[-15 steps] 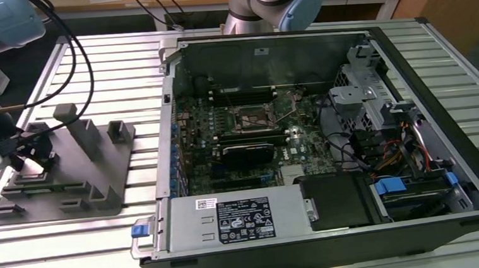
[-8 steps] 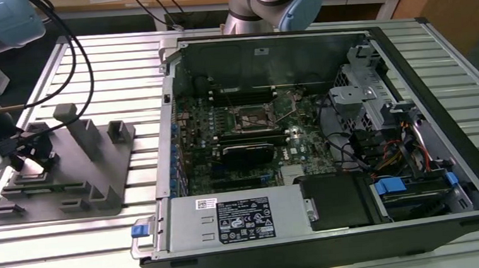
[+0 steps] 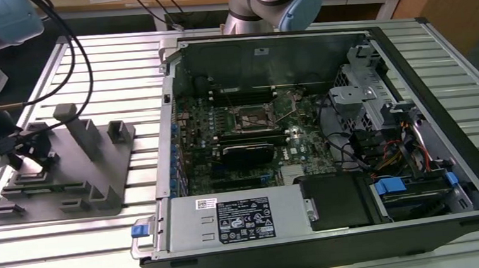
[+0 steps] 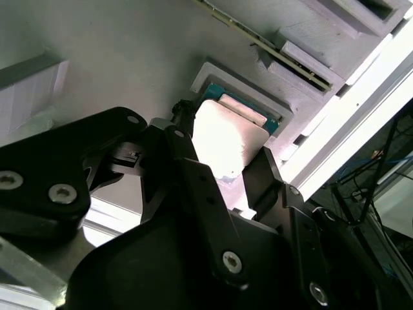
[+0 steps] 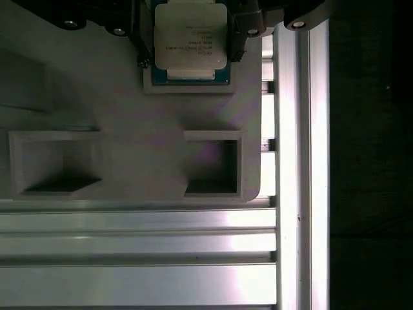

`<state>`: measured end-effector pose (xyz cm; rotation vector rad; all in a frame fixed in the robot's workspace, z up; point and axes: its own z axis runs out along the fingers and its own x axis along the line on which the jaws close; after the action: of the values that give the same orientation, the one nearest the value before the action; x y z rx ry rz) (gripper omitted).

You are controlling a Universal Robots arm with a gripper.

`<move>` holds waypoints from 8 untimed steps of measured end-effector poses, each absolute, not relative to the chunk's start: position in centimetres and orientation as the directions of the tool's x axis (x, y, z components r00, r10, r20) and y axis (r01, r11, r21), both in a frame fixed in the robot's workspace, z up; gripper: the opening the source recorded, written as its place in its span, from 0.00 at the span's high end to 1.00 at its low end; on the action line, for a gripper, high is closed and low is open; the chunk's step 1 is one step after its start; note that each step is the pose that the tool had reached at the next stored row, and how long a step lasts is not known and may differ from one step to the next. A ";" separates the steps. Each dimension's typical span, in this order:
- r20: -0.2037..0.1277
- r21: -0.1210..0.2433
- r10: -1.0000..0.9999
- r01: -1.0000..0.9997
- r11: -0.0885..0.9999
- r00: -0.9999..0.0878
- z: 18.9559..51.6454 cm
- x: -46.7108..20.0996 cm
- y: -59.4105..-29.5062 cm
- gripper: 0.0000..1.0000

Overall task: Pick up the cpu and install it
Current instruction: 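Pick up the cpu and move it towards the insertion slot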

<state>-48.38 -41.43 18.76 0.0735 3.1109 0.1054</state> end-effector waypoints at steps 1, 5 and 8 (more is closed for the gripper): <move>-0.026 0.068 0.048 0.046 0.997 -0.998 18.9 -48.4 -41.4 0.46; -0.026 0.068 0.048 0.046 0.997 -0.998 19.5 -48.4 -41.4 0.46; -0.026 0.068 0.048 0.046 0.997 -0.998 20.0 -48.4 -41.4 0.46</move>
<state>-48.38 -41.43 20.02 0.0735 3.1109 0.1054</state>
